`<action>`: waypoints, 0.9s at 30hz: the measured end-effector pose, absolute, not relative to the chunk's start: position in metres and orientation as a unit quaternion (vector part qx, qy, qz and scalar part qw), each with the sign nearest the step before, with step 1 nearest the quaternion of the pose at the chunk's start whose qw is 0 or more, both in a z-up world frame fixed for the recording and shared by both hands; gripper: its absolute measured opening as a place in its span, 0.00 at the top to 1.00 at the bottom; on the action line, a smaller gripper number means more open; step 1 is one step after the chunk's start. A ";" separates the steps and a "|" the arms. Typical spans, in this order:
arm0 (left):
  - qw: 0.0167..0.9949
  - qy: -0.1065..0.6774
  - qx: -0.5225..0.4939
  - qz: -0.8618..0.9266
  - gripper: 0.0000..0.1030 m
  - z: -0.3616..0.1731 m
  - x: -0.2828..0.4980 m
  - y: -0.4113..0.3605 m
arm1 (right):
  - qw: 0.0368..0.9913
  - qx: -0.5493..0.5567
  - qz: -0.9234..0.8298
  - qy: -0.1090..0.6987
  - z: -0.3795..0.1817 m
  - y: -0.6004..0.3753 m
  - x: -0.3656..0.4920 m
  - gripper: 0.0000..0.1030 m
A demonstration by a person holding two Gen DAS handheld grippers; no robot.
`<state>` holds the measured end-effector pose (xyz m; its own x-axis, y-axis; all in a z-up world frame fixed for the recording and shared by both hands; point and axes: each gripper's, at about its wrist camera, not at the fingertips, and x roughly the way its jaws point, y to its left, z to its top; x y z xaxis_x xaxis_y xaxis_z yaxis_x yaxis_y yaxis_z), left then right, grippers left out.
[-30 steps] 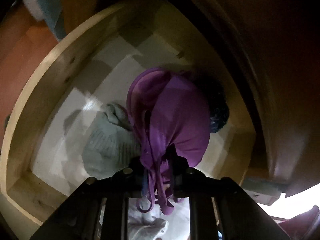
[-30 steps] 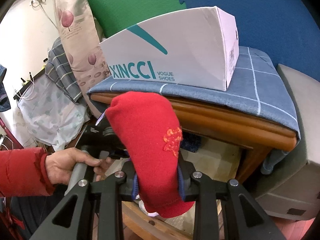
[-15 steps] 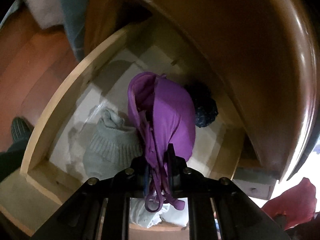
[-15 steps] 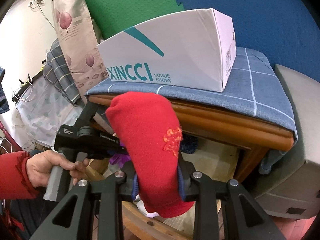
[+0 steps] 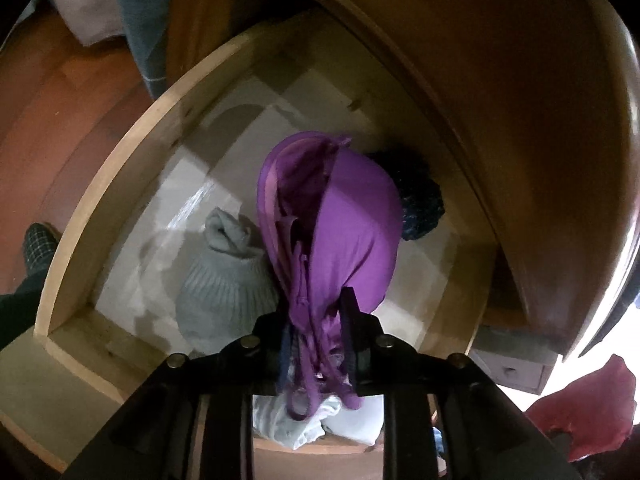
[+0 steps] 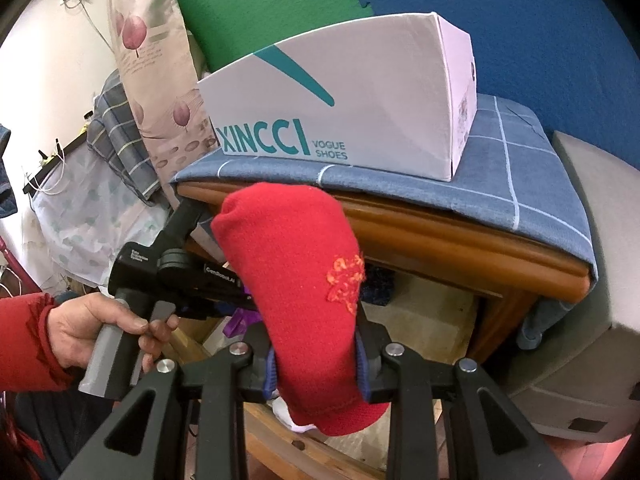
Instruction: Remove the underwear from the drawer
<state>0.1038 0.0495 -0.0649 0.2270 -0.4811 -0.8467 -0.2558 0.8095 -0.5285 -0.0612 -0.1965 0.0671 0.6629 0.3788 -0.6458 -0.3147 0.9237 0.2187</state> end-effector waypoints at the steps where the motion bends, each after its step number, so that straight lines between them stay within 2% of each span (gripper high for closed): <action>1: 0.723 0.619 -0.295 -0.081 0.74 -0.065 0.105 0.048 | 0.911 0.044 0.191 0.364 0.067 -0.197 -0.061 0.71; 4: 0.717 0.632 -0.288 -0.060 0.68 -0.064 0.109 0.046 | 0.911 0.044 0.191 0.364 0.067 -0.197 -0.061 0.71; 6: 0.713 0.632 -0.297 -0.060 0.68 -0.064 0.110 0.046 | 0.910 0.044 0.191 0.365 0.066 -0.197 -0.061 0.71; 8: 0.720 0.628 -0.290 -0.059 0.76 -0.064 0.112 0.044 | 0.910 0.042 0.191 0.366 0.066 -0.196 -0.061 0.71; 9: 0.723 0.626 -0.287 -0.062 0.85 -0.063 0.112 0.044 | 0.910 0.041 0.192 0.366 0.066 -0.195 -0.062 0.71; 11: 0.723 0.622 -0.290 -0.076 0.85 -0.059 0.109 0.041 | 0.910 0.039 0.193 0.366 0.066 -0.194 -0.063 0.71; 13: 0.735 0.612 -0.283 -0.076 0.90 -0.052 0.106 0.038 | 0.910 0.039 0.192 0.365 0.066 -0.195 -0.062 0.71; 27: 0.770 0.583 -0.234 -0.111 0.93 -0.007 0.082 0.038 | 0.913 0.043 0.185 0.361 0.067 -0.198 -0.063 0.71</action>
<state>0.0818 0.0384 -0.0067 0.2950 -0.4445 -0.8458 -0.1011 0.8657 -0.4902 -0.0627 -0.1980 0.0668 0.6703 0.3697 -0.6434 -0.3073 0.9275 0.2127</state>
